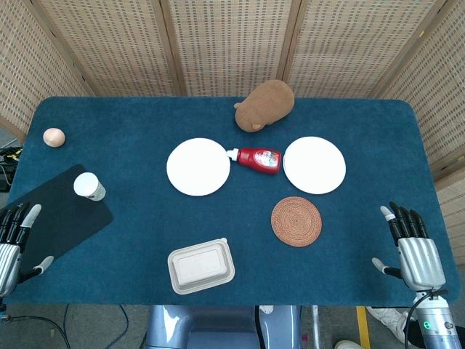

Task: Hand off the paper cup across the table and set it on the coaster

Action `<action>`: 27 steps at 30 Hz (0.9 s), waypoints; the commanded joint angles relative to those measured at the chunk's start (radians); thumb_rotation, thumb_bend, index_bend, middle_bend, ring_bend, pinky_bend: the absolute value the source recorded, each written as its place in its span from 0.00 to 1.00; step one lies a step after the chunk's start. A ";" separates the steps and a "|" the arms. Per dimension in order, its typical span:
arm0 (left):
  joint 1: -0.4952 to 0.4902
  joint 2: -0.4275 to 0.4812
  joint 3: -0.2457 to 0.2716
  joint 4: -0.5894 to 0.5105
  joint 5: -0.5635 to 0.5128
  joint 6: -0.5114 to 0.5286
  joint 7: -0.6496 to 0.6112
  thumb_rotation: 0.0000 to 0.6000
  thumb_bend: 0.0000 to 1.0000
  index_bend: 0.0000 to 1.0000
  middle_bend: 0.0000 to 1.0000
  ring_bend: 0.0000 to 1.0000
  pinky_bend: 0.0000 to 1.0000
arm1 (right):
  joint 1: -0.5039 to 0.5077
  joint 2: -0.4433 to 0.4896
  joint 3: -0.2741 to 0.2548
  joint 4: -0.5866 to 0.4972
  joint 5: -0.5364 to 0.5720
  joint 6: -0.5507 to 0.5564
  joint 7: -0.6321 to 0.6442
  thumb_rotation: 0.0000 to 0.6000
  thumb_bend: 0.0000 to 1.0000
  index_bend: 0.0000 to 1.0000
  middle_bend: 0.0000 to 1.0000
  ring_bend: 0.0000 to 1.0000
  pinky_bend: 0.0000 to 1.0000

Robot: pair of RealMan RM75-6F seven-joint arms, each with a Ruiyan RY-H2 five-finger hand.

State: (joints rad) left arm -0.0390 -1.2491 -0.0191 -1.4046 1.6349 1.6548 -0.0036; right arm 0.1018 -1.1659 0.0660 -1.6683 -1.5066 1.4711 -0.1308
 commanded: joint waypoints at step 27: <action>-0.005 0.009 0.009 -0.014 0.004 -0.016 -0.007 1.00 0.15 0.00 0.00 0.00 0.00 | -0.008 0.007 0.000 0.000 -0.013 0.020 0.021 1.00 0.02 0.00 0.00 0.00 0.00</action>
State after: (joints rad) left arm -0.0440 -1.2395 -0.0102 -1.4187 1.6387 1.6391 -0.0114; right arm 0.0938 -1.1591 0.0659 -1.6682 -1.5204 1.4912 -0.1100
